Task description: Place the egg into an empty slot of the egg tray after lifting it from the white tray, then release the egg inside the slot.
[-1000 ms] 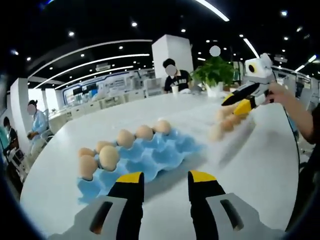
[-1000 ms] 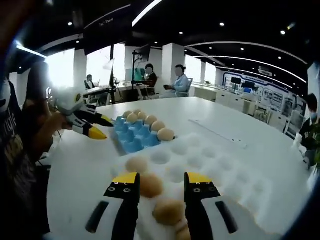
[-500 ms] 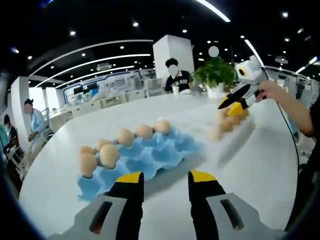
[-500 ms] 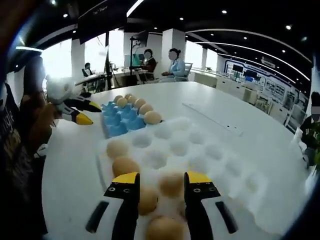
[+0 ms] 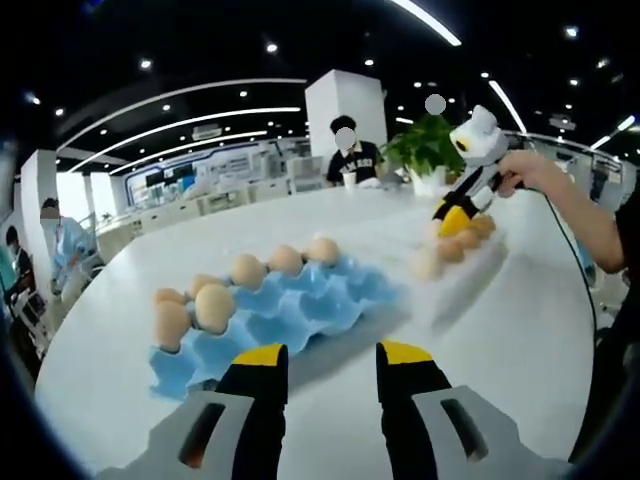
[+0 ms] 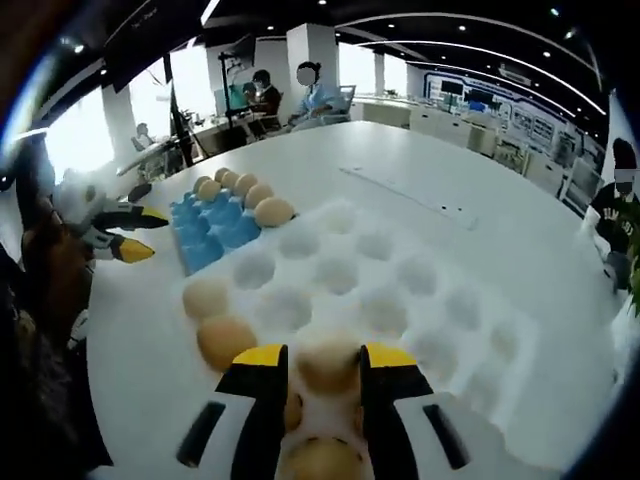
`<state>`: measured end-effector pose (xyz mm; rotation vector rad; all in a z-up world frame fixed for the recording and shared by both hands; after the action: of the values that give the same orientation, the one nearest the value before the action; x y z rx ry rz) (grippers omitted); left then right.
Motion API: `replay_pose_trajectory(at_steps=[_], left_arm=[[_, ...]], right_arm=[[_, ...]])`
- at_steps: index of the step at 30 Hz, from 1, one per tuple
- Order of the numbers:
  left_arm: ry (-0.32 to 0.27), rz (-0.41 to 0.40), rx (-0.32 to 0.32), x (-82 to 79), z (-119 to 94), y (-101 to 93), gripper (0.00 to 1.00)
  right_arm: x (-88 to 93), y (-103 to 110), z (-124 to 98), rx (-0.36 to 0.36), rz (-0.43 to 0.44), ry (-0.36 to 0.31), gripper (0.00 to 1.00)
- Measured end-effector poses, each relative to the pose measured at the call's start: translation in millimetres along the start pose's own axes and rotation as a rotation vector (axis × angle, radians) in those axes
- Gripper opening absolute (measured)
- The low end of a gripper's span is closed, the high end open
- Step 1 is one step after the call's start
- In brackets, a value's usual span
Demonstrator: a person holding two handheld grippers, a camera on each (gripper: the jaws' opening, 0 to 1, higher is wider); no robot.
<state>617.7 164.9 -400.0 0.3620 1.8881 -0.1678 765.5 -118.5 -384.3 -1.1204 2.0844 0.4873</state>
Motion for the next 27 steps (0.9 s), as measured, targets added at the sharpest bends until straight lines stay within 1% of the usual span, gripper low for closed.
replay_pose_trajectory(at_steps=[1,2,3,4,5,6,7,10,12,14,17,23,24,27], left_arm=[[-0.001,-0.007,0.002,0.8,0,0.3,0.35],[-0.001,-0.01,0.003,0.9,0,0.6,0.35],[-0.001,-0.011,0.002,1.2,0,0.8,0.35],[-0.001,-0.011,0.001,1.4,0,1.4,0.35],[0.0,-0.011,0.001,1.8,-1,2.4,0.35],[-0.001,-0.013,0.001,1.8,-1,2.6,0.35],[-0.003,-0.015,0.002,1.6,-1,2.8,0.35],[-0.007,-0.017,-0.002,1.3,-2,2.9,0.35],[-0.007,-0.021,-0.003,1.4,-2,3.1,0.35],[-0.007,-0.022,-0.003,1.3,-2,1.6,0.35],[-0.01,-0.023,-0.001,0.8,-2,-1.7,0.35],[-0.009,-0.024,-0.004,0.3,-4,-2.4,0.35],[-0.01,-0.025,-0.006,0.4,-4,-1.5,0.35],[-0.014,-0.027,-0.009,-0.3,-5,-0.2,0.35]], right_arm=[[-0.2,-13,2,0.02,-0.011,0.015,0.3],[0.1,-15,5,0.037,-0.009,0.029,0.3],[0.5,-8,8,0.045,-0.012,0.043,0.3],[-1.3,-4,5,0.044,-0.039,0.056,0.3],[-2.1,-1,4,0.043,-0.047,0.058,0.3],[-2.2,0,5,0.046,-0.04,0.062,0.3],[-2.4,-5,5,0.044,-0.04,0.063,0.3],[-1.7,-8,5,0.035,-0.035,0.046,0.3],[-1.9,-10,5,0.025,-0.019,0.019,0.3],[-0.3,-7,4,0.023,-0.01,-0.001,0.29],[-1.8,-15,5,0.016,-0.005,-0.018,0.28],[-4.6,-15,7,0.011,-0.025,-0.02,0.28],[-5.5,-15,7,0.014,-0.043,-0.028,0.27],[-6.4,-16,7,0.018,-0.046,-0.039,0.27]])
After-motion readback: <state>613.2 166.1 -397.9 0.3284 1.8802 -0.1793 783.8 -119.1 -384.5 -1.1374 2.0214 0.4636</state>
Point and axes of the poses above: the point that each gripper's makers call its tool centre point, and the gripper's own axes: z roughly forward along the fingers, y roughly to its left, x roughly out of its underside, the point moved 7 cm from there along -z, roughly backward along the fingers, and after that the axes turned 2 degrees about -y, right-handed, at the moved point
